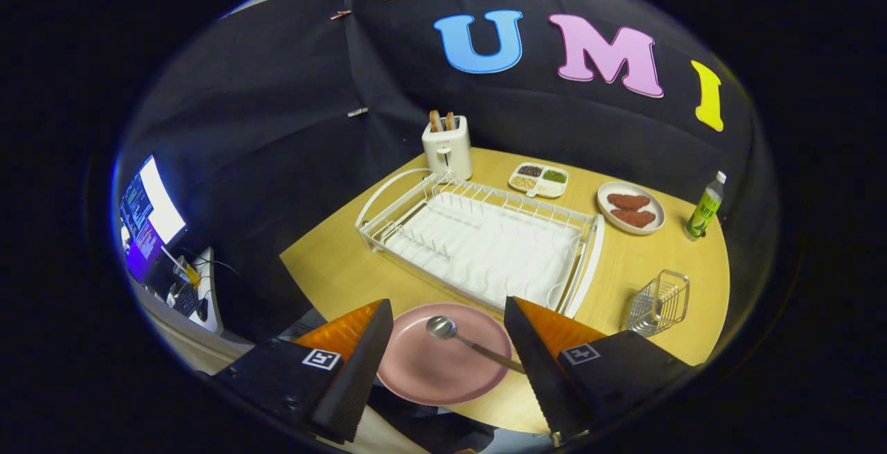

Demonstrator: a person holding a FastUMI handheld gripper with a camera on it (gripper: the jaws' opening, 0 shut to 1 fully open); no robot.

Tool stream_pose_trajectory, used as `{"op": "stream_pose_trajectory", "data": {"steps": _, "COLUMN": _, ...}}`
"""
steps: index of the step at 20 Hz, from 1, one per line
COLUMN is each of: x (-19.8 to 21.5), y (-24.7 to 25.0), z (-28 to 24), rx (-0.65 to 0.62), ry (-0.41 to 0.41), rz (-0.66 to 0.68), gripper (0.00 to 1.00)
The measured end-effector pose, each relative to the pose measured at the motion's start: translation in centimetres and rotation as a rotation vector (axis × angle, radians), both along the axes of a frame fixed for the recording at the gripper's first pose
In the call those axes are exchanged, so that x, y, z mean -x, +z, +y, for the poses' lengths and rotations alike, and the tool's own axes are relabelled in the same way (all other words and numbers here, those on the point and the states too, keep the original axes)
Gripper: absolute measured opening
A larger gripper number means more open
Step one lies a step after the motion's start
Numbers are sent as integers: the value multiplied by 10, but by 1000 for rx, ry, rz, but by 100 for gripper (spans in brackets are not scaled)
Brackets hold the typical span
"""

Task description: Take the plate from the dish rack, then take the spoon from the basket and place it into the plate.

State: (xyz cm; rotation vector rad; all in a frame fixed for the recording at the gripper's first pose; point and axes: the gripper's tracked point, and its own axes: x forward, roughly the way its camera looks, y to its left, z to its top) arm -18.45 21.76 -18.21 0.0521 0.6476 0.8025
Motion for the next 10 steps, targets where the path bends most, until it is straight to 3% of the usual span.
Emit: {"op": "stream_pose_trajectory", "data": {"steps": 10, "x": -103, "y": 129, "z": -76, "rx": 40, "ry": -353, "rz": -354, "gripper": 98}}
